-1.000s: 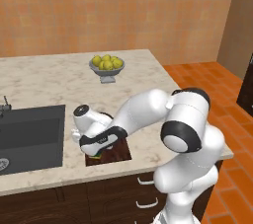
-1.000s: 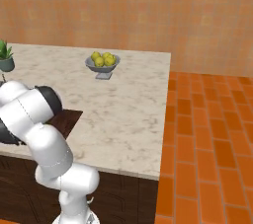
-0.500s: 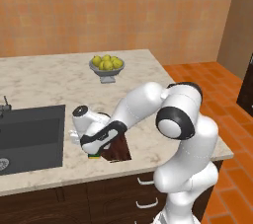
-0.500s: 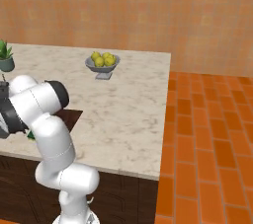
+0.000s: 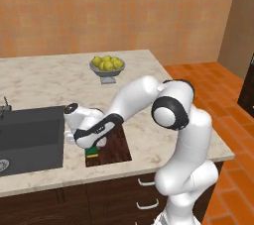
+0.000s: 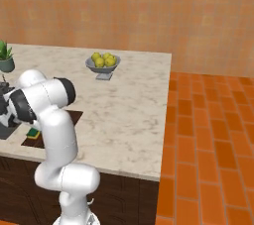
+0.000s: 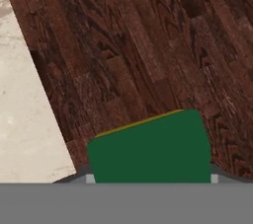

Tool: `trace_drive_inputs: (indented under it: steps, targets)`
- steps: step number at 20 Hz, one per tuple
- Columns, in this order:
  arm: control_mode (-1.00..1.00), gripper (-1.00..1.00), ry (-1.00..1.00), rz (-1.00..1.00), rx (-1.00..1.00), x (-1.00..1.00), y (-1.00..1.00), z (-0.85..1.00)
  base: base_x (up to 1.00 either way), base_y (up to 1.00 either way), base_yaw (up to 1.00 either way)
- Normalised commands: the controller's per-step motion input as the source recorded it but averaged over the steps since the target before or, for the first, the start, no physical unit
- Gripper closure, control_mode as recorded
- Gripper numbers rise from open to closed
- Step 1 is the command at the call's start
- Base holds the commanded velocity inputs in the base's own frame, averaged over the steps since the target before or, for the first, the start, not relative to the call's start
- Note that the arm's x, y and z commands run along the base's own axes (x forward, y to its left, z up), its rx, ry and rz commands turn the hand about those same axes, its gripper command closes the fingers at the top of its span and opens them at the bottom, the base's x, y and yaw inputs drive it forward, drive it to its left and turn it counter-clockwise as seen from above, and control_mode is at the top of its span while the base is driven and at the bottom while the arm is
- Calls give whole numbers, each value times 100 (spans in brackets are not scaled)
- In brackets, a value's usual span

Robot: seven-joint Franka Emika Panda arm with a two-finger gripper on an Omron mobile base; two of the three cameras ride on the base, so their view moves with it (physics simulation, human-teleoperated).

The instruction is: Pick up the sponge from the counter and clean the cutting board by briefly scrubbing or pressing down on the cutting board. Once finished, release the sponge.

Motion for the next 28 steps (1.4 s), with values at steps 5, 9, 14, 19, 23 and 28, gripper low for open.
trace_drive_inputs:
  steps: [5,9,14,19,23,28]
  targets:
    - [-100,100,-4,0,0,33,-3,-41,0,0,0]
    - [-100,100,-6,0,2,33,-20,-49,0,0,0]
    - [-100,100,-3,0,8,39,-36,-24,0,0,0]
    - [-100,100,-1,1,7,51,-33,-25,0,0,0]
    - [-100,100,4,0,6,67,-21,-5,0,0,0]
    - [-100,100,2,0,3,64,-20,-12,0,0,0]
